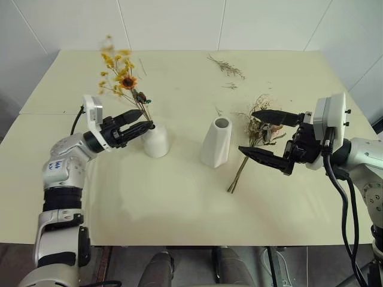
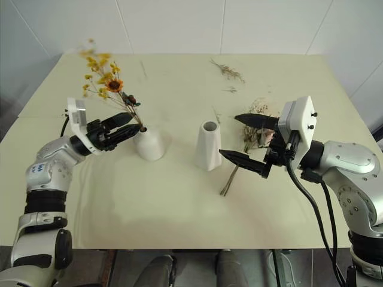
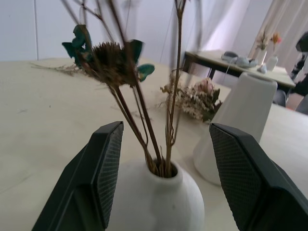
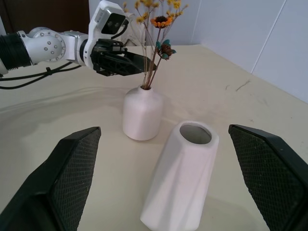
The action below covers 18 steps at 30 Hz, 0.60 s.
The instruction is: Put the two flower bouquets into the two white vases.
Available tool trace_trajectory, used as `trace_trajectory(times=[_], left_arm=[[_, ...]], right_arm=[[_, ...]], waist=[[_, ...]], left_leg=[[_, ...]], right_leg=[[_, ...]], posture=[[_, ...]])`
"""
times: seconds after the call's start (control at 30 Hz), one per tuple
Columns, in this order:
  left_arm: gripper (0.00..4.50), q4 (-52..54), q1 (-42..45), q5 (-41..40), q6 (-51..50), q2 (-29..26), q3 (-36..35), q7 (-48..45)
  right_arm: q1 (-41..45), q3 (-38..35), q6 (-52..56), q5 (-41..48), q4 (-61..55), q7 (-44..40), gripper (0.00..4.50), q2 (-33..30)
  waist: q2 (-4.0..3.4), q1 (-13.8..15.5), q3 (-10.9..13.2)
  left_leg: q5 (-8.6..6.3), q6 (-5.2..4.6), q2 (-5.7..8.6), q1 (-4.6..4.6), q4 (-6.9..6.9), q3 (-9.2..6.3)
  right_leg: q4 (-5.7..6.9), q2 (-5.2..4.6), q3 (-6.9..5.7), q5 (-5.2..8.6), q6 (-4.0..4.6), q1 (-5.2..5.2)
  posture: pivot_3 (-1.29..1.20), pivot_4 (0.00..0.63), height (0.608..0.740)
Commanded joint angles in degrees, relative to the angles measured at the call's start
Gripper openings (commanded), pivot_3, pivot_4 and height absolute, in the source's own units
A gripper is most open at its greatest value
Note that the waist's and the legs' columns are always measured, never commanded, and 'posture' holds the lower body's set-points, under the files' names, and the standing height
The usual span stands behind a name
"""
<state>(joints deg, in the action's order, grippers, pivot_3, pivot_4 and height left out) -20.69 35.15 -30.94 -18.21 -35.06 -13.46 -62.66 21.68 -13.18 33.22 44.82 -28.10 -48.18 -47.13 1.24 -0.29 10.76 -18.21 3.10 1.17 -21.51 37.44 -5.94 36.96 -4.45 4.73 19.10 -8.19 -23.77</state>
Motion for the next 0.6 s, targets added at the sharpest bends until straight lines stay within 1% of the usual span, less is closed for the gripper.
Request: trace_trajectory(times=[0.03, 0.2, 0.33, 0.4, 0.47, 0.6], left_arm=[[2.98, 3.3, -2.4, 0.2, -0.1, -3.4, -1.2, -1.7], [2.98, 3.6, -5.2, 0.9, 0.6, -8.7, -0.9, -5.2], [2.98, 7.2, -7.3, -1.0, -2.7, -13.6, -1.0, -10.2], [2.98, 10.7, -4.8, -3.9, -6.3, -15.4, -1.3, -12.1], [2.98, 13.2, -2.7, -5.3, -8.3, -15.6, -1.0, -12.1], [2.98, 14.6, 4.6, -6.6, -10.2, -15.2, 0.9, -13.5]], right_arm=[[-0.2, -5.5, 2.2, 2.3, -1.3, 2.5, 4.5, -1.7], [-0.4, -10.8, 10.0, 6.1, -1.6, 8.6, 4.5, -4.5], [-1.6, -14.2, 18.0, 8.9, -1.3, 13.0, 4.5, -7.9], [-1.5, -13.7, 27.3, 10.1, 0.6, 18.5, 4.5, -10.5], [-1.3, -13.4, 33.8, 11.4, 1.9, 21.1, 4.5, -12.6], [5.6, -10.6, 49.6, 13.8, 6.2, 28.5, 4.5, -11.8]], waist=[[0.0, 0.1, 0.0], [0.0, 0.2, 0.0], [0.0, 0.2, 0.0], [-0.01, 0.1, 0.0], [0.0, 0.3, 0.0], [-0.02, 0.1, 0.0]], left_leg=[[0.0, 0.0, 0.01, 0.0, 0.0, -0.01], [-0.02, -0.03, 0.01, 0.0, -0.01, -0.12], [-0.14, -0.25, 0.0, 0.0, -0.09, -0.12], [-0.16, -0.28, -0.01, 0.0, -0.12, -0.12], [-0.17, -0.31, -0.01, 0.0, -0.09, -0.14], [-0.14, -0.38, 0.06, 0.0, -0.04, -0.08]], right_leg=[[0.0, 0.0, 0.0, 0.0, 0.0, 0.0], [-0.04, -0.03, -0.01, 0.0, 0.0, 0.02], [-0.09, -0.03, -0.01, 0.0, 0.0, 0.01], [-0.14, -0.04, -0.01, 0.0, 0.0, 0.02], [-0.14, -0.06, -0.03, 0.0, 0.0, 0.04], [-0.08, -0.09, -0.03, 0.0, 0.0, 0.07]], posture=[[0.0, 0.15, 0.74], [0.0, 0.15, 0.74], [0.0, 0.15, 0.74], [0.0, 0.15, 0.74], [0.0, 0.15, 0.74], [0.0, 0.15, 0.74]])
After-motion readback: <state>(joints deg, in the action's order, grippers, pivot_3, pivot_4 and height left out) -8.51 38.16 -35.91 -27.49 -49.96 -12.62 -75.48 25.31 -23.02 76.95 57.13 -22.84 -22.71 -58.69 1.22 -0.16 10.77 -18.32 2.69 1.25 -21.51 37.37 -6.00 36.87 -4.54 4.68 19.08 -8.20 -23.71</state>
